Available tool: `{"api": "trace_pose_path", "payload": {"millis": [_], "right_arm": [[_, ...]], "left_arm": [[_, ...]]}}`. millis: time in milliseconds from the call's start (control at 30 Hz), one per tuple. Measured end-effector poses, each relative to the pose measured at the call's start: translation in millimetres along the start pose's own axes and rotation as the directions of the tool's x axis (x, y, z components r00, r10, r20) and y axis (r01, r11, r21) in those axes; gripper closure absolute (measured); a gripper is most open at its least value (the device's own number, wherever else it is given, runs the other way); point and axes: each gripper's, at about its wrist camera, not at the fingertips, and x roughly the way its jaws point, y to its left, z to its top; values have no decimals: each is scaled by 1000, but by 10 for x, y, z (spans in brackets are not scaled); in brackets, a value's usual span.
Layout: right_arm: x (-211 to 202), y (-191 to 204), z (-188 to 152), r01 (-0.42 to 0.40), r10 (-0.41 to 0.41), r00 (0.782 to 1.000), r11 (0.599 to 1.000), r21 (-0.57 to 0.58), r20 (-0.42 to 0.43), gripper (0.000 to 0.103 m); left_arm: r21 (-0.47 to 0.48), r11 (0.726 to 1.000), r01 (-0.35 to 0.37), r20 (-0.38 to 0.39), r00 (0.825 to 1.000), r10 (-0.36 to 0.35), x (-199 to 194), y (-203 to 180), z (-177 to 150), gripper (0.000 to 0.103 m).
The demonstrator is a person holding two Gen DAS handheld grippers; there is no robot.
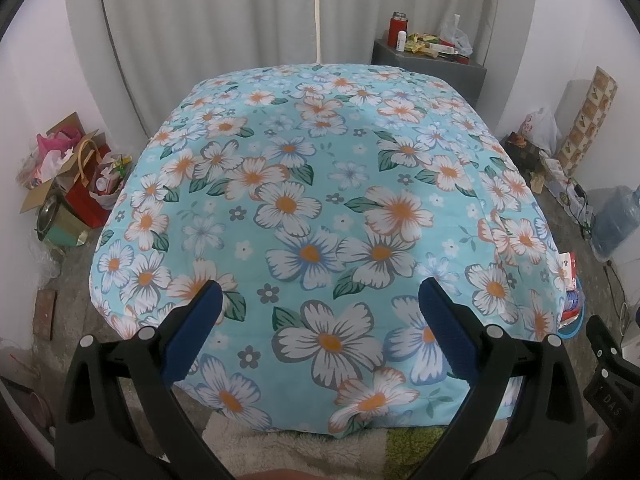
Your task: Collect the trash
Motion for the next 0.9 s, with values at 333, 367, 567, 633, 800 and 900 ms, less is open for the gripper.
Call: {"api": "trace_pose_path", "payload": {"millis": [333, 367, 567, 633, 800, 900], "right_arm": [[1, -4, 4, 3, -3, 1000, 1000, 0, -2, 6], [-4, 3, 9, 2, -2, 1000, 1000, 0, -1, 6], [3, -7, 31, 2, -2, 1000, 1000, -1, 1, 6], [1, -3, 30, 4, -4, 1000, 1000, -1, -1, 6], [1, -2, 45, 4, -4, 1000, 1000, 0, -1, 6], [1, 2, 39, 4, -4, 1000, 1000, 1, -1, 6]], "left_arm": [[4, 1000, 4, -4, 1000, -4, -10, -20, -19, 9], [7, 1000, 5, -6, 1000, -5, -13, -27, -38, 9], [14, 1000, 18, -11, 1000, -18, -52, -71, -96, 9], [23, 999, 29, -9, 1000, -29, -65, -71, -67, 9], [51, 998, 47, -10, 999, -47, -78, -102, -36, 9], [55, 997, 52, -14, 999, -51, -105, -126, -76, 9]]}}
